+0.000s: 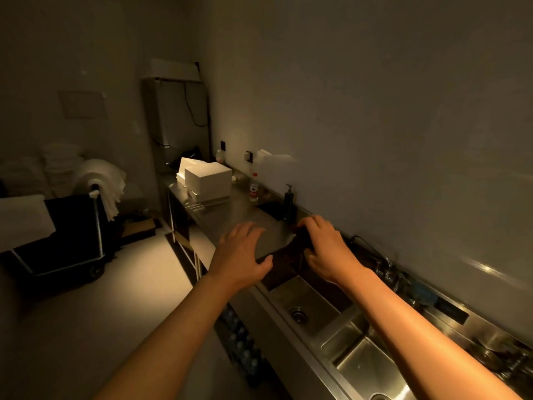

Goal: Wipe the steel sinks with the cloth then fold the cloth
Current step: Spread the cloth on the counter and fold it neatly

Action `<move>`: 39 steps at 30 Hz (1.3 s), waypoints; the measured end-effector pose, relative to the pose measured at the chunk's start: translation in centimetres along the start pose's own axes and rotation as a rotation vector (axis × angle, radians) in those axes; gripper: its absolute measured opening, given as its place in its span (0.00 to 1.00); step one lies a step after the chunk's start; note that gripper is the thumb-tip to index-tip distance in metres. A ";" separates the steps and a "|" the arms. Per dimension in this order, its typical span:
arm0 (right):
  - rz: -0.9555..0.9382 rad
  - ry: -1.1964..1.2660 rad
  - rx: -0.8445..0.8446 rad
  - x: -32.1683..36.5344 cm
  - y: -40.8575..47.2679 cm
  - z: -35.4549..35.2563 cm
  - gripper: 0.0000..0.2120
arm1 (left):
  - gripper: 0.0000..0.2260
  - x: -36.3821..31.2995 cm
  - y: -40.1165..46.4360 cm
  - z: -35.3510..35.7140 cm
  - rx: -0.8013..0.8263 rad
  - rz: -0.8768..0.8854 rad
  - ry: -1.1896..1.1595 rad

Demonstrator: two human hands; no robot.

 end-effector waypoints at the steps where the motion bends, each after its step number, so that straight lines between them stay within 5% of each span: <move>1: -0.006 0.023 0.007 0.8 0.7 0.6 0.29 | 0.34 1.1 0.0 -0.3 -0.005 -0.008 0.005; 12: -0.165 0.388 0.082 8.8 7.6 8.9 0.33 | 0.42 10.7 -0.1 -2.1 -0.032 -0.135 0.012; 25: -0.373 0.504 0.117 10.4 20.0 23.8 0.45 | 0.45 23.2 8.1 1.6 0.025 -0.169 0.149; 35: -0.297 0.446 0.094 2.7 29.0 31.2 0.42 | 0.24 29.5 19.8 10.5 -0.064 -0.048 0.204; 39: -0.220 0.351 0.065 0.6 31.0 33.4 0.36 | 0.23 30.9 23.0 12.7 -0.036 -0.007 0.241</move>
Point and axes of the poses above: each hand's wrist, its own y-axis towards the middle knuckle, its own z-axis out of the palm, x = y × z, the point moved 1 cm from there along y, towards the middle knuckle, and after that the axes turned 10 degrees about -x, right-handed, at the moved point
